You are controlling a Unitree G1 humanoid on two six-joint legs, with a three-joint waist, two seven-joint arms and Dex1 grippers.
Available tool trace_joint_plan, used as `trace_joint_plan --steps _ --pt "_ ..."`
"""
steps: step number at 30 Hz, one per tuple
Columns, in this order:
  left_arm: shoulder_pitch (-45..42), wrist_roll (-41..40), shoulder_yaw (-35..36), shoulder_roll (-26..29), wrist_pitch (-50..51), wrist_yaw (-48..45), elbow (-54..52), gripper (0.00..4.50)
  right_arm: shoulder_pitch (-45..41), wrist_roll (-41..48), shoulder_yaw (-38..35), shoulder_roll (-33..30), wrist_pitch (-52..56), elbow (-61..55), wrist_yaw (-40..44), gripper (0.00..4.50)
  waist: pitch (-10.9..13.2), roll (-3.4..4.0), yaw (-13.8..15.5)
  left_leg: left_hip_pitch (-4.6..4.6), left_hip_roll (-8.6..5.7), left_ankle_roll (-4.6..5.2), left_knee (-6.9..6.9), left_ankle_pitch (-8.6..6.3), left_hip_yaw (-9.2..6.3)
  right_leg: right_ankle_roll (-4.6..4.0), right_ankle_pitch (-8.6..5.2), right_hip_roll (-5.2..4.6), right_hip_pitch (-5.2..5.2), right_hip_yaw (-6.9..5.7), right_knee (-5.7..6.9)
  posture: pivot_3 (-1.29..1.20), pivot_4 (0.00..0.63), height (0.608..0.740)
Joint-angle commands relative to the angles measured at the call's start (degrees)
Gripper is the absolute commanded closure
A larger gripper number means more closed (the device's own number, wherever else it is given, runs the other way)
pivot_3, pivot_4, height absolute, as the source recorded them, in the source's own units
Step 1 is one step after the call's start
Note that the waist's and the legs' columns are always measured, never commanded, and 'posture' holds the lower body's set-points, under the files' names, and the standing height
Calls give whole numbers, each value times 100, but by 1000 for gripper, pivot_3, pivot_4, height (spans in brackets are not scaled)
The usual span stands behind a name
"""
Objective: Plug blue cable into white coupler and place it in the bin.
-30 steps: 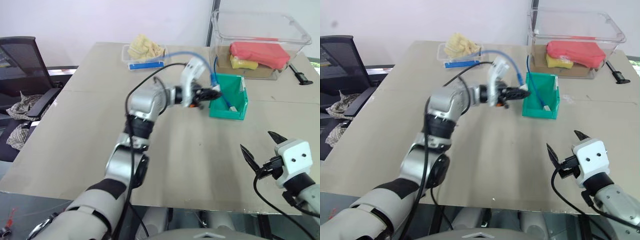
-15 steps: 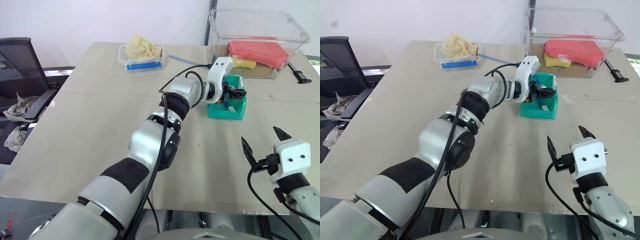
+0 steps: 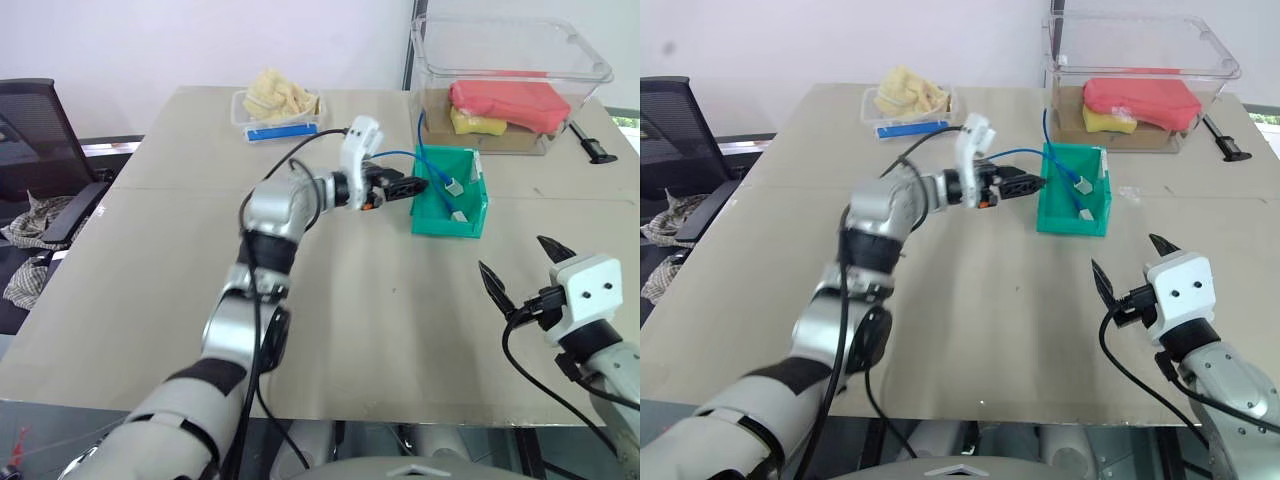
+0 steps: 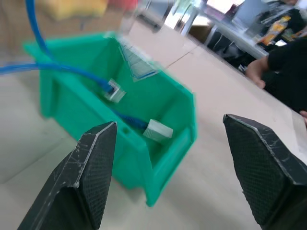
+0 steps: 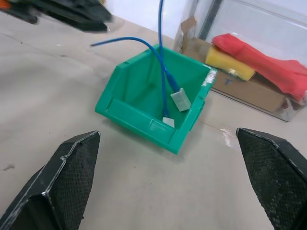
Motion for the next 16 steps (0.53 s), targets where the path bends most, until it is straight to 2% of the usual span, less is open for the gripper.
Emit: trace_joint_plan --steps 1,4,10,16 --pt "713 -121 42 309 -610 -168 -1097 907 34 407 -503 -225 -147 53 488 0 0 0 17 -1 0 0 1 0 0 -1 1 0 0 -1 1 0 150 740" --pt "1700 -149 195 787 -1060 -309 -1709 907 139 849 -964 -574 -164 302 1092 0 -1 2 29 6 -1 5 1 -3 3 -2 1 -1 5 2 4 0 150 740" --pt "3032 -345 464 1568 -1421 -616 -2367 907 679 1244 -1842 -1070 -414 727 2074 0 -1 2 92 9 1 25 1 -14 1 -3 1 -1 11 -4 1 0 150 740" --pt "3750 -405 708 2146 -1540 -679 -2518 907 1221 1181 -2420 -1223 -757 1179 2616 0 -1 2 149 9 2 31 2 -18 3 -3 1 -4 16 -5 -3 0 150 740"
